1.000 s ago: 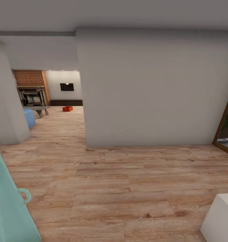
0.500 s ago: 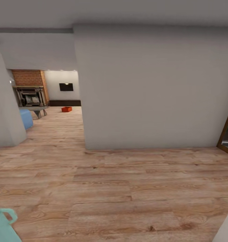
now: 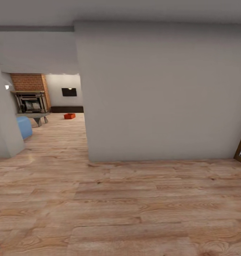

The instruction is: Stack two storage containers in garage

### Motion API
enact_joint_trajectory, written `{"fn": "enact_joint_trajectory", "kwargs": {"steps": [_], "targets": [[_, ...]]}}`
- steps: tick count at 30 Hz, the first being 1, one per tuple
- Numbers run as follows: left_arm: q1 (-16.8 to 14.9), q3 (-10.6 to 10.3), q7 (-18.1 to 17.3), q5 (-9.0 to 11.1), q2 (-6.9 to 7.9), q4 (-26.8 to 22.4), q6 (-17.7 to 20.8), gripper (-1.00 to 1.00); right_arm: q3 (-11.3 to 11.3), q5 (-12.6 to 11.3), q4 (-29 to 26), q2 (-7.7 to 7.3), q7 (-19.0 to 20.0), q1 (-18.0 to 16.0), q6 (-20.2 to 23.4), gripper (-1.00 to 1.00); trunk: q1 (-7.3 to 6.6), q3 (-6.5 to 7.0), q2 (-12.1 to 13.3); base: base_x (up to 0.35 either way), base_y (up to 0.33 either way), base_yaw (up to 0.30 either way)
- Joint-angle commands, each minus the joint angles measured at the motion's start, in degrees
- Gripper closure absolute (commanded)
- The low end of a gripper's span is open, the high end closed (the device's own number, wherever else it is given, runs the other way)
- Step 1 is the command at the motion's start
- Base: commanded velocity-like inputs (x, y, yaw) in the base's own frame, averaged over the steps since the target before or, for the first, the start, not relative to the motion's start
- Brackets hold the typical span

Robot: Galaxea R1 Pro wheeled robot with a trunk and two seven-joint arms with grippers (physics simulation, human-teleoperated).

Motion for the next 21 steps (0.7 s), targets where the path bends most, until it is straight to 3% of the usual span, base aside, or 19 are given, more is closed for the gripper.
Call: {"fn": "enact_joint_trajectory", "kwargs": {"steps": [1,17,21], "targets": [[-0.04,-0.06,0.1,0.26,-0.01,0.02,-0.16,-1.0,0.41,-0.36,0.18,0.01,-0.01,-0.08,-0.33,-1.0,0.04,-0.07,-0.04,0.322,0.0,0.0],[-0.04,-0.06,0.1,0.26,-0.01,0.02,-0.21,-1.0,0.31,-0.44,0.19,-0.08,-0.01,-0.08,-0.72,-1.0,0.04,-0.07,-0.04,0.322,0.0,0.001],[-0.04,-0.06,0.1,0.26,-0.01,0.02,-0.23,-1.0,0.3,-0.44,0.17,-0.08,-0.01,-0.08,-0.83,-1.0,0.04,-0.07,-0.04,0.322,0.0,0.206]]}}
